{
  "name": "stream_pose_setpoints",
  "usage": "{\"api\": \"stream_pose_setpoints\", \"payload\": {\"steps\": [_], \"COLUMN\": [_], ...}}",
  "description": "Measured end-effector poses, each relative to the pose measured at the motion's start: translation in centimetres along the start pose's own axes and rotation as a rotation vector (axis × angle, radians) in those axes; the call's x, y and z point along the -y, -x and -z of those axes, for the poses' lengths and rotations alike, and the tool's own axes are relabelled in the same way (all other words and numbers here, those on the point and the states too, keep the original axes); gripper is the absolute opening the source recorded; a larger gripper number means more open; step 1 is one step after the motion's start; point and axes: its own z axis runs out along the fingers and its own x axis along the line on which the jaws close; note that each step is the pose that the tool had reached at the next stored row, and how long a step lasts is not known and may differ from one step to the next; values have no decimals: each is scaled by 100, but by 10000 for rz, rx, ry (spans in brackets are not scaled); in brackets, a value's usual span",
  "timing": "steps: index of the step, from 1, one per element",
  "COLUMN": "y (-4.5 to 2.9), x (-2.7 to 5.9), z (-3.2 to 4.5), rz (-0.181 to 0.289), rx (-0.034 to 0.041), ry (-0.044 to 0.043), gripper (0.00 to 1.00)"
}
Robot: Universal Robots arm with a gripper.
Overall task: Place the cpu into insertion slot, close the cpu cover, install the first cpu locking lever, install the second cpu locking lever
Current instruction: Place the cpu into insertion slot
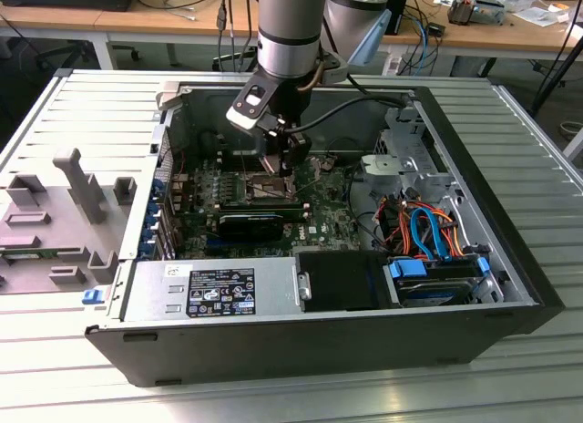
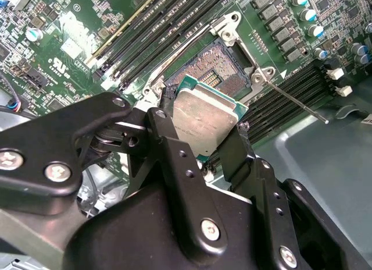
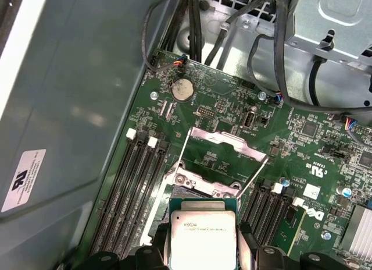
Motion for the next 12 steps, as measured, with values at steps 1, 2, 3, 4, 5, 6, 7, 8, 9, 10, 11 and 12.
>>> {"api": "stream_pose_setpoints", "payload": {"steps": [1, 2, 3, 4, 5, 6, 7, 8, 9, 10, 11, 12], "y": [0, 0, 0, 0, 0, 0, 0, 0, 0, 0, 0, 0], "x": [0, 0, 0, 0, 0, 0, 0, 0, 0, 0, 0, 0], "z": [0, -1, -1, -1, -2, -2, -2, -3, -3, -4, -4, -4], "rz": [-13, -36, -48, -61, -79, -92, -109, -123, -151, -165, -176, -196], "rx": [-1, -1, -1, -1, -1, -2, -2, -2, -2, -2, -3, -3], "ry": [1, 1, 1, 1, 2, 2, 2, 3, 2, 3, 3, 4], "gripper": [55, 55, 55, 55, 55, 55, 55, 55, 55, 55, 55, 55]}}
